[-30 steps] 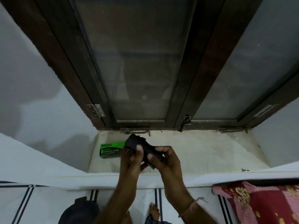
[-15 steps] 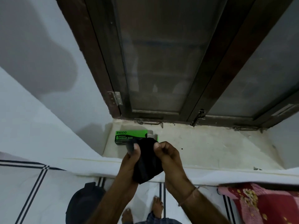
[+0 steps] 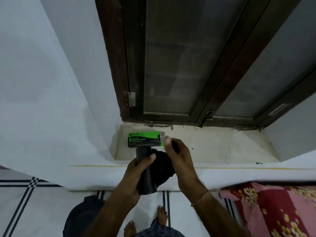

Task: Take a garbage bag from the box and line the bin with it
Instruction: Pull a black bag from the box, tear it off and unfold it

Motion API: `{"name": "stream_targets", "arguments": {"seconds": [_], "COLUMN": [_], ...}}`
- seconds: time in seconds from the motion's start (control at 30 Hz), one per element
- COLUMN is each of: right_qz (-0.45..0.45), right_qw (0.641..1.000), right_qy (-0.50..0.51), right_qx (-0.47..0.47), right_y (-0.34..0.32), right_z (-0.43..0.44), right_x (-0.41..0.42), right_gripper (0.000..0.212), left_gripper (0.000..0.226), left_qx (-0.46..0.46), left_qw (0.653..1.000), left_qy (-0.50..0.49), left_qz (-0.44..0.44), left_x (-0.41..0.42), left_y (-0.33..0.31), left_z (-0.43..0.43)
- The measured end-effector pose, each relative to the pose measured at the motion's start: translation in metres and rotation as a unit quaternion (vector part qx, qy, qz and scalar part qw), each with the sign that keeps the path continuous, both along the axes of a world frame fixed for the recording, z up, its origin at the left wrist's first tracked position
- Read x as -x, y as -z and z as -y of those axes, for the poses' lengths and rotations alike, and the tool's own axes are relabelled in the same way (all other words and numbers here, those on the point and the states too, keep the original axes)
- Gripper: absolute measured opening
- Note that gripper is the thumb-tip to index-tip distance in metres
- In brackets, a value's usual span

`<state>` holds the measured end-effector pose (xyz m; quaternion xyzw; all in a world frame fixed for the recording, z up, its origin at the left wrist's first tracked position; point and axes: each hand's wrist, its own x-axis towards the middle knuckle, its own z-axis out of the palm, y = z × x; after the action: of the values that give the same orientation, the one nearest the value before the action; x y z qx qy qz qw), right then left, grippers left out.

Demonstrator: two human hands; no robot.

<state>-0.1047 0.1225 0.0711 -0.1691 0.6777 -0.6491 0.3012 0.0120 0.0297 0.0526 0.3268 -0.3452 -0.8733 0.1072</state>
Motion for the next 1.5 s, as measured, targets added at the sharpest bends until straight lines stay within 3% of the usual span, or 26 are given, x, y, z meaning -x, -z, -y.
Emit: {"name": "stream_targets", "arguments": {"seconds": [0.07, 0.13, 0.2, 0.27, 0.33, 0.47, 0.6, 0.73, 0.9, 1.07, 1.17, 1.3, 1.5], "right_qz": [-0.14, -0.204, -0.178, -0.071, 0.002, 0.035, 0.071, -0.005, 0.011, -0.019, 0.004, -0.003, 0.029], "right_qw": [0.983, 0.961, 0.971, 0.993, 0.998, 0.997, 0.997, 0.995, 0.998, 0.996, 0.997, 0.996, 0.998], "right_qy": [-0.041, -0.038, -0.01, 0.017, 0.033, 0.055, 0.021, -0.068, -0.011, 0.042, 0.047, -0.038, 0.004], "right_qx": [-0.112, -0.184, -0.16, -0.093, -0.053, -0.036, -0.032, -0.071, -0.06, -0.078, -0.067, -0.087, -0.062], "right_y": [0.006, 0.01, 0.012, 0.011, 0.008, 0.009, -0.001, -0.005, 0.003, 0.008, 0.003, -0.005, -0.005], "right_z": [-0.002, -0.002, -0.005, -0.007, -0.008, -0.004, -0.002, -0.001, -0.001, 0.002, 0.005, 0.001, -0.001], "right_x": [-0.002, -0.002, -0.006, -0.012, -0.02, -0.032, -0.044, -0.051, -0.049, -0.04, -0.042, -0.052, -0.058], "right_gripper": [0.037, 0.025, 0.028, 0.038, 0.035, 0.024, 0.032, 0.033, 0.027, 0.016, 0.024, 0.033, 0.028], "left_gripper": [0.044, 0.039, 0.036, 0.036, 0.04, 0.045, 0.044, 0.037, 0.034, 0.037, 0.048, 0.047, 0.033], "left_qx": [-0.005, 0.002, 0.0, 0.001, 0.01, 0.017, 0.019, 0.005, -0.067, -0.028, 0.004, 0.03, 0.017], "left_qw": [1.0, 1.0, 1.0, 1.0, 1.0, 1.0, 1.0, 1.0, 0.998, 1.0, 1.0, 0.999, 1.0], "left_qy": [0.0, -0.003, 0.001, 0.001, -0.004, 0.0, 0.006, 0.007, -0.006, -0.006, 0.006, 0.021, 0.004], "left_qz": [-0.011, -0.013, -0.018, -0.018, -0.006, 0.006, 0.006, -0.012, -0.003, 0.004, 0.001, -0.019, -0.006], "left_x": [-0.01, -0.018, -0.026, -0.03, -0.033, -0.041, -0.049, -0.055, -0.06, -0.06, -0.057, -0.056, -0.054], "left_y": [-0.001, -0.003, -0.004, -0.004, -0.004, -0.003, -0.006, -0.008, -0.007, -0.003, -0.001, 0.001, 0.003], "left_z": [0.003, 0.005, 0.007, 0.01, 0.012, 0.012, 0.01, 0.008, 0.009, 0.015, 0.013, 0.012, 0.01]}}
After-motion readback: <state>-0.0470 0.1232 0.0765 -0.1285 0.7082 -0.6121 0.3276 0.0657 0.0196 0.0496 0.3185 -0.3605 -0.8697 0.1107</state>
